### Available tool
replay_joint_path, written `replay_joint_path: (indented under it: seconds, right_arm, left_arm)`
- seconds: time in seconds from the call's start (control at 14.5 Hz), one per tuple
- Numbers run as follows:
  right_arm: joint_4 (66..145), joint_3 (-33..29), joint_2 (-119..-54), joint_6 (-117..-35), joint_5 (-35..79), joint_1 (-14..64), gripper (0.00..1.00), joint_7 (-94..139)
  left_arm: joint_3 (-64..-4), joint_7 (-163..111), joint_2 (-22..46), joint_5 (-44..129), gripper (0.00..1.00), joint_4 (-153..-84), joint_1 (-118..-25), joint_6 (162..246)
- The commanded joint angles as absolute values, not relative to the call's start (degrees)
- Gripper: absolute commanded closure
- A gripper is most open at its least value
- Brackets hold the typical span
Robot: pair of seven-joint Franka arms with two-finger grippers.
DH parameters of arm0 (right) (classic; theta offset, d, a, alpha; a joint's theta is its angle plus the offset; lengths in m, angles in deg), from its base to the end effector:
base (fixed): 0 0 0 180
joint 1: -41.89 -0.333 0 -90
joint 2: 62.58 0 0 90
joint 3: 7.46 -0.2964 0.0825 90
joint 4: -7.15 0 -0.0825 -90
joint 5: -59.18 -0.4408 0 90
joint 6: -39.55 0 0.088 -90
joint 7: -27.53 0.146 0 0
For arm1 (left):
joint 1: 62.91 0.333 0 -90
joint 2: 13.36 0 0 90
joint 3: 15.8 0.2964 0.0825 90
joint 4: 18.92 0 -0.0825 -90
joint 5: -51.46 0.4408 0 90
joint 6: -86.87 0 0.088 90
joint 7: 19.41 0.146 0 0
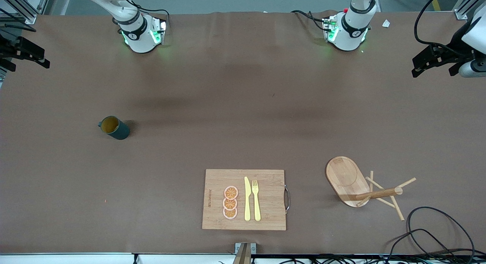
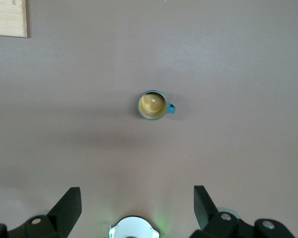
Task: Pass cup and hang on rack
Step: 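Move the right gripper out toward the teal mug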
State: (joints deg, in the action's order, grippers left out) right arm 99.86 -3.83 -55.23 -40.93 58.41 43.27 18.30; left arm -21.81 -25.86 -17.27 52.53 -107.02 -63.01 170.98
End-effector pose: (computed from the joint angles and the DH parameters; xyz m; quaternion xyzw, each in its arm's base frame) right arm 0.5498 -0.0480 0.6023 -0.9983 -0.0380 0.0410 0.0159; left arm 0.5770 -0.0607 0.6147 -0.9999 -0.0040 -0.0005 0.0129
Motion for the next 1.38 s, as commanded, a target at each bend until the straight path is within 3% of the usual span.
replay_joint_path:
  seconds: [0.0, 0.9, 1.31]
  right_arm:
    - [100.75, -4.21, -54.23, -40.96, 59.00, 43.74, 0.00, 17.77]
    - [100.22, -4.12, -54.40, -40.96, 59.00, 44.00, 0.00, 18.04]
    - [98.12, -3.86, -66.95, -41.83, 58.82, 46.45, 0.00, 17.69]
  left_arm:
    - [-22.04, -25.39, -17.23, 52.86, 0.00, -106.11, -62.99, 170.10]
    - [-22.04, -24.51, -17.06, 52.34, 0.00, -106.29, -62.99, 169.93]
    - [-22.13, -24.60, -16.97, 52.34, 0.00, -106.55, -62.91, 169.93]
